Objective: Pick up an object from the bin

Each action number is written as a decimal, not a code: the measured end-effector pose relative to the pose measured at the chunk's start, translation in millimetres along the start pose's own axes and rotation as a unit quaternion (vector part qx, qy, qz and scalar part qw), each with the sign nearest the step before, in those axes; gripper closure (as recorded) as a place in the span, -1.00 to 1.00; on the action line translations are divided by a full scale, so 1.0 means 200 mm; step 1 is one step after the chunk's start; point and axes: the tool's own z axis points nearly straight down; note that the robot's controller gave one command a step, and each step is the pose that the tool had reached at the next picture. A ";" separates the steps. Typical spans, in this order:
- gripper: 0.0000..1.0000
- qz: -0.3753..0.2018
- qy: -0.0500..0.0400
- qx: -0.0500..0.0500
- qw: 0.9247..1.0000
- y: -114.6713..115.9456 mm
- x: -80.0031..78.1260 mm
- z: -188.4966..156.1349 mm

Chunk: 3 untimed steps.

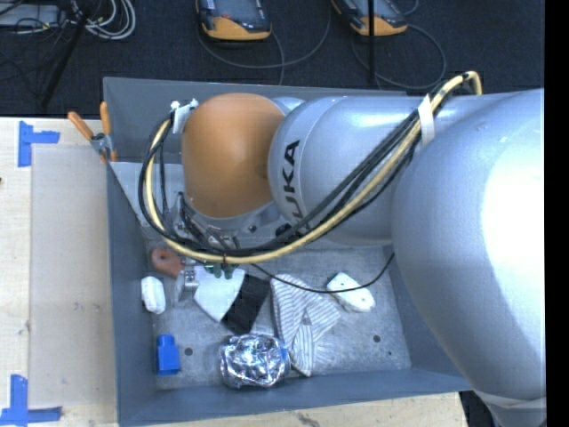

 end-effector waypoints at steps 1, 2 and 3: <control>-1.00 0.002 -0.004 -0.001 1.000 -0.01 -0.01 -0.02; -1.00 -0.010 -0.008 -0.002 1.000 0.01 -0.17 0.29; -1.00 0.069 -0.005 0.000 0.998 0.00 -0.20 0.42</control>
Offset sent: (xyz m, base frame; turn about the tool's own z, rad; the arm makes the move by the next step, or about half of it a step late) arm 0.0419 0.0022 -0.0876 -0.0278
